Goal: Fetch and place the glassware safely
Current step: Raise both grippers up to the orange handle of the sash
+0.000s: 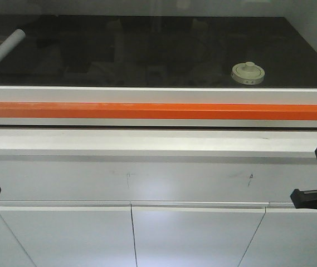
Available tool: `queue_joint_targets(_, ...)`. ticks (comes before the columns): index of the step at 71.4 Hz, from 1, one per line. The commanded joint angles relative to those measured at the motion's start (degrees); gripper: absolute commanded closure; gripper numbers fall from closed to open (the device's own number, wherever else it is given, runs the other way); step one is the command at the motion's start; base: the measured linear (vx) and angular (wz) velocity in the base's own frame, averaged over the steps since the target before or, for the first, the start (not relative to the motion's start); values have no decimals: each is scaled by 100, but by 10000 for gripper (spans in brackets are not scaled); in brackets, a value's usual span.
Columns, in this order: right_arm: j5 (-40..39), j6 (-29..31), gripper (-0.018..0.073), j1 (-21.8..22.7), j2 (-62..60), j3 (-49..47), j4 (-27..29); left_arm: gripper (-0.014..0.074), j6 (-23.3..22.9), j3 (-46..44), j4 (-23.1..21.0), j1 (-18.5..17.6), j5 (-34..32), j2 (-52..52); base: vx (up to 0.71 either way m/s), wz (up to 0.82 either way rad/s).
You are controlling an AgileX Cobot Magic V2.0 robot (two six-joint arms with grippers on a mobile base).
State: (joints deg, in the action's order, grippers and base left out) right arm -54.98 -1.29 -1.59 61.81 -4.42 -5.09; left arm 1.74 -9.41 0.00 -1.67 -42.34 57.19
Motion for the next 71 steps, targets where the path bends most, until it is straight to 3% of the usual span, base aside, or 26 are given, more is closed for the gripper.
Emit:
queue_joint_targets(1, -1093, 61, 560, 13, 420, -157, -30, 603, 1, -139, -60, -34, -750, 226, 0, 0)
queue_joint_targets(15, -1695, 61, 560, 13, 1305, -429, -171, 603, -143, -249, 37, -34, -973, 590, 0, 0)
queue_joint_targets(71, -1640, 293, 560, 13, 2981, -1631, -158, 603, -130, -398, 35, -34, -1401, 1354, 0, 0)
